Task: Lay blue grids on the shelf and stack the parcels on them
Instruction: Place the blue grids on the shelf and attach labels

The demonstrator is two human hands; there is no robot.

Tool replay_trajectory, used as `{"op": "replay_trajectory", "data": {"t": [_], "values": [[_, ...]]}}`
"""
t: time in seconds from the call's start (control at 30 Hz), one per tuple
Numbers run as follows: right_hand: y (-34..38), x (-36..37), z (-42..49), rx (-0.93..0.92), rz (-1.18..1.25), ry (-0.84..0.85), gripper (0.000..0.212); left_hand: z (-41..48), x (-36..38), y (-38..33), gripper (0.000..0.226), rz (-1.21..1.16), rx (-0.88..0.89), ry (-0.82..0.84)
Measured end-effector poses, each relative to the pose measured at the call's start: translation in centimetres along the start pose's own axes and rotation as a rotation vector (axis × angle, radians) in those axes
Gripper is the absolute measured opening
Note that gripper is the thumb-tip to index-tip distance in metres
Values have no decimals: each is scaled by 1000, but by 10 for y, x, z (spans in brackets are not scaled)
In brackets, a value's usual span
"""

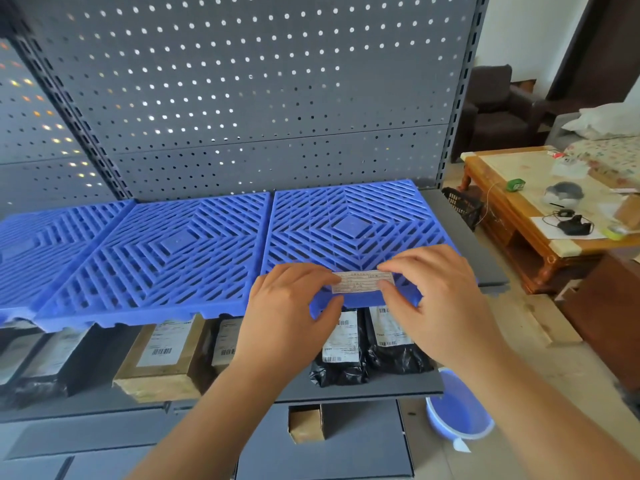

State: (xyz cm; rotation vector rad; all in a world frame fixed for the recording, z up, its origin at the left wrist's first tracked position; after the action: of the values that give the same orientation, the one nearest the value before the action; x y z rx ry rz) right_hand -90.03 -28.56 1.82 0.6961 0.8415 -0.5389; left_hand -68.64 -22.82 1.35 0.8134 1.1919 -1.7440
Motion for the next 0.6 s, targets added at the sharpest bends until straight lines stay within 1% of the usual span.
{"op": "replay_trajectory", "data": {"t": [0.1,0.27,0.37,0.47,0.6], "values": [[25,3,9,-37,17,9,30,-13,-14,10,26,-6,-29,-19],[91,23,33,-166,79,10,27,-43,-53,48,36,6,-99,-85],[138,42,48,-222,109,56,30,-70,-87,79,38,36,-158,-145],[194,68,63,-266,126,100,29,-106,-125,118,39,94,-220,-189],[274,107,84,-316,157,219,36,-162,-174,177,37,158,-325,-229]]}}
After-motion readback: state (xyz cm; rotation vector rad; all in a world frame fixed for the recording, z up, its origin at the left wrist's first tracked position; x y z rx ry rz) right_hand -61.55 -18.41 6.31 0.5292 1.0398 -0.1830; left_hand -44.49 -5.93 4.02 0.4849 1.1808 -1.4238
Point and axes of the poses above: each hand's wrist, its own z-axis towards the middle knuckle, its own x-axis out of the palm, y = z × x, the point moved 1 cm from there along z, towards the middle knuckle, and after that the axes turned 12 degrees about y, right-handed, at the moved point
